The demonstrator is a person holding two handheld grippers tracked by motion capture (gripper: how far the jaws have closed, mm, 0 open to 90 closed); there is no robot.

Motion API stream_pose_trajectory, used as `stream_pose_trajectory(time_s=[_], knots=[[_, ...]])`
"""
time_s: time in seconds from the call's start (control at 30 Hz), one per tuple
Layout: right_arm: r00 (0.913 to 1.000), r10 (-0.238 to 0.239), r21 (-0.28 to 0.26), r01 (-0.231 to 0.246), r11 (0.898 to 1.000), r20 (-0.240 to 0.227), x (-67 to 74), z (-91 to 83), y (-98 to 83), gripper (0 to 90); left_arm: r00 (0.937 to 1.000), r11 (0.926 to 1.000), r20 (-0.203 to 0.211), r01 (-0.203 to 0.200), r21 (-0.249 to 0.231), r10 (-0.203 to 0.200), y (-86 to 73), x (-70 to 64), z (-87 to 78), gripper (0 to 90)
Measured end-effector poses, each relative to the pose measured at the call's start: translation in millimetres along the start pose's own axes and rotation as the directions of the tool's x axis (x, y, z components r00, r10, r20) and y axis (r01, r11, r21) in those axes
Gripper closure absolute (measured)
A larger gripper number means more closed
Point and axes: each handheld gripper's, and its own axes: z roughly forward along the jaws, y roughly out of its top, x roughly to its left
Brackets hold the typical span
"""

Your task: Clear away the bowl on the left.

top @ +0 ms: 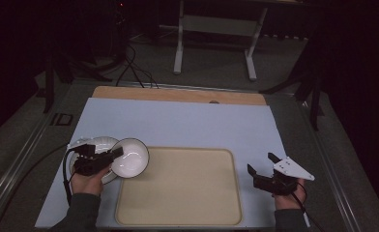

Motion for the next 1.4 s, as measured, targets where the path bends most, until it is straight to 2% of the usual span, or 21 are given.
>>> stream_pose_trajectory(time_s=[0.47, 1.4], knots=[[1.0, -0.001, 0.001, 0.001, 1.0, 0.0, 0.1, 0.3, -0.1, 14.1, 0.9996, 0.9998, 0.02, -0.02, 0.006, 0.02, -2.1, -8.1, 6.0, 78.0], [1.0, 0.002, 0.0, -0.002, 1.0, 0.001, -0.3, -0.1, 0.0, 14.1, 0.9952, 0.9952, 0.067, -0.075, 0.063, 0.071, -9.9, -30.4, 22.5, 77.7]])
